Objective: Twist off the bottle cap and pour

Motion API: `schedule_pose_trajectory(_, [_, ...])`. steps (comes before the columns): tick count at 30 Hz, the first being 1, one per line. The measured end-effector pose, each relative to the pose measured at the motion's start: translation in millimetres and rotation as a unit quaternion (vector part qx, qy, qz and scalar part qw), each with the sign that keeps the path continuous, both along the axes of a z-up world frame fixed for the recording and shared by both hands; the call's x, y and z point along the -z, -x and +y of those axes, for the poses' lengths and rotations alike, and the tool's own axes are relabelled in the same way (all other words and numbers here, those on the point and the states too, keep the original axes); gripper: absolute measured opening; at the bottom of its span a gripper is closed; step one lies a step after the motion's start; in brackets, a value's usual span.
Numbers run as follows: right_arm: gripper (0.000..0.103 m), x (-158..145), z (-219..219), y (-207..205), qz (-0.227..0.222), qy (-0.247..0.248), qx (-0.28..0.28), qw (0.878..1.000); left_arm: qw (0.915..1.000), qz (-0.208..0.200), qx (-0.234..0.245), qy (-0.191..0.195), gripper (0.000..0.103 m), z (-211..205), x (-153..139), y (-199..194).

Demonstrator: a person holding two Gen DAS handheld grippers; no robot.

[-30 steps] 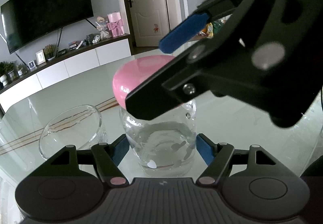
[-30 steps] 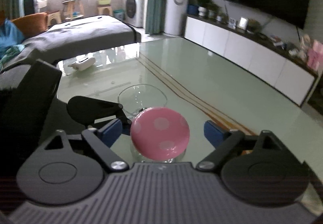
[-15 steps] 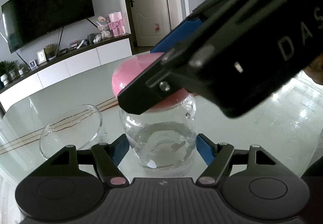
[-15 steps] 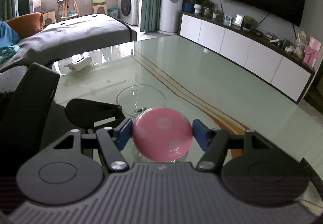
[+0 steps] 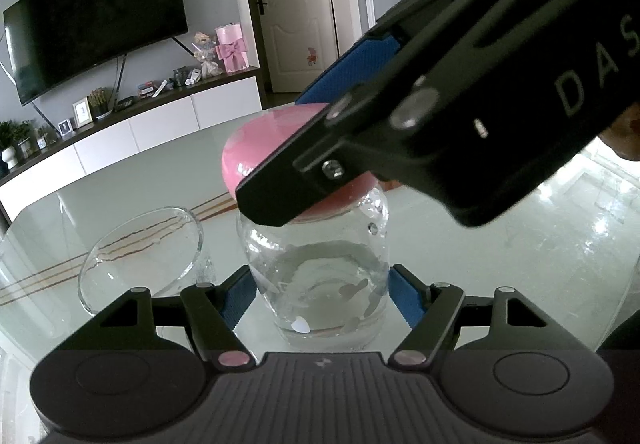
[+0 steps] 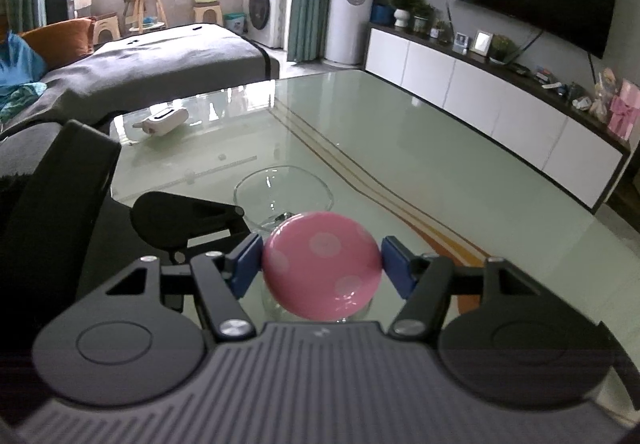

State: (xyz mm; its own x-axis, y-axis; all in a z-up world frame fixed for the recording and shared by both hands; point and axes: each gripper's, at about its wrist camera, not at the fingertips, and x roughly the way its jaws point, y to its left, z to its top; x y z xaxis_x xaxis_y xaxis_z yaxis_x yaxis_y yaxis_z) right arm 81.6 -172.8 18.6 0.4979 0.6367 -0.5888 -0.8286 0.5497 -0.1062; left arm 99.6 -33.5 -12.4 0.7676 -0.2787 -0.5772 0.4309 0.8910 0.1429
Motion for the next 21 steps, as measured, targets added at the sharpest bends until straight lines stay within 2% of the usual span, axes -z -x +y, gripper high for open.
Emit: schedule_pose_trajectory(21, [0.065, -1.9, -1.5, -3.9, -0.004, 0.015, -0.046, 0.999, 1.0000, 0.001, 0.003, -0.001, 0.075, 1.6, -0.2, 7.3])
